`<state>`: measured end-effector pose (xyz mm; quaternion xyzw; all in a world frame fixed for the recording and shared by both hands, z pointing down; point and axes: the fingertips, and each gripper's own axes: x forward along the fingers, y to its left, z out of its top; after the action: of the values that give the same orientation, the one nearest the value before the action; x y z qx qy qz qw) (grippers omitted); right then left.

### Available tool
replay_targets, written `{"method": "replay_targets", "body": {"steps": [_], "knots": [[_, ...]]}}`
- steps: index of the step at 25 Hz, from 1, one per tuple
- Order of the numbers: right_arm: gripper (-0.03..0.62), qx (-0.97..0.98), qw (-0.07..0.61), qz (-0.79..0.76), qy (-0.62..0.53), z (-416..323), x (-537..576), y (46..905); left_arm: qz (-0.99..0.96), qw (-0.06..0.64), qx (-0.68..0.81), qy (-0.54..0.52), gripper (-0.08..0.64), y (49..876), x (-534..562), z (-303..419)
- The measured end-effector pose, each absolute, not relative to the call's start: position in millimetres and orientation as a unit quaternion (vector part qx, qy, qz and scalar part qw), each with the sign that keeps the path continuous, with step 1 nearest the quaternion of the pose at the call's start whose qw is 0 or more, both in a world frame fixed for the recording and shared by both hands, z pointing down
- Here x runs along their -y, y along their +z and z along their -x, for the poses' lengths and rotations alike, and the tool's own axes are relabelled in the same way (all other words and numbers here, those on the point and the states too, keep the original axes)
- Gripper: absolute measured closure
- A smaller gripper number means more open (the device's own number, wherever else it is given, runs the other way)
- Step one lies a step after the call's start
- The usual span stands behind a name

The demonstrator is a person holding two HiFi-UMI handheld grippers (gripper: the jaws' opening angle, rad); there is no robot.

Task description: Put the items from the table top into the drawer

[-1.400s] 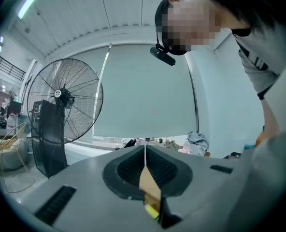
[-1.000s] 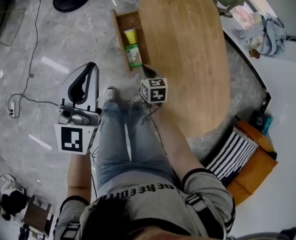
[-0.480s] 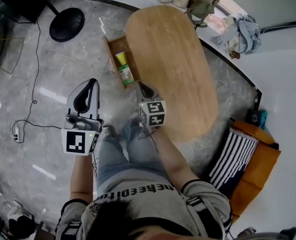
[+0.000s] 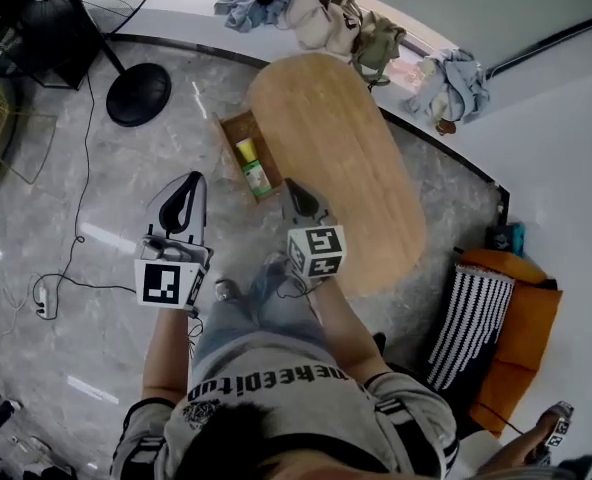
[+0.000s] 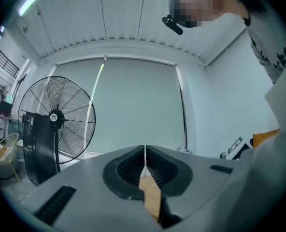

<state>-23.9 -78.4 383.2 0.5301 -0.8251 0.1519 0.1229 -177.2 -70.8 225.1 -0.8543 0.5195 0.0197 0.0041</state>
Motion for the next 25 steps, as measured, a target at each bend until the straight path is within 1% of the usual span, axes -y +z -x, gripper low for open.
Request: {"method": "replay_targets", "body": {"steps": [7,13,25], "knots": [[0.589,0.828,0.11,-0.539,0.104,44,50,326,0.86,0.007,-0.509,0.028,0.548,203,48,200],[0.589,0.824,0.084,-0.555,0.075,55,33,280,0.863,0.013,-0.504,0.042,0.548,179,34,217],[0.589,0.803,0.046,-0.595,0.011,54,-21,204,0.865,0.029,-0.495,0.07,0.548,150,-6,241]]}}
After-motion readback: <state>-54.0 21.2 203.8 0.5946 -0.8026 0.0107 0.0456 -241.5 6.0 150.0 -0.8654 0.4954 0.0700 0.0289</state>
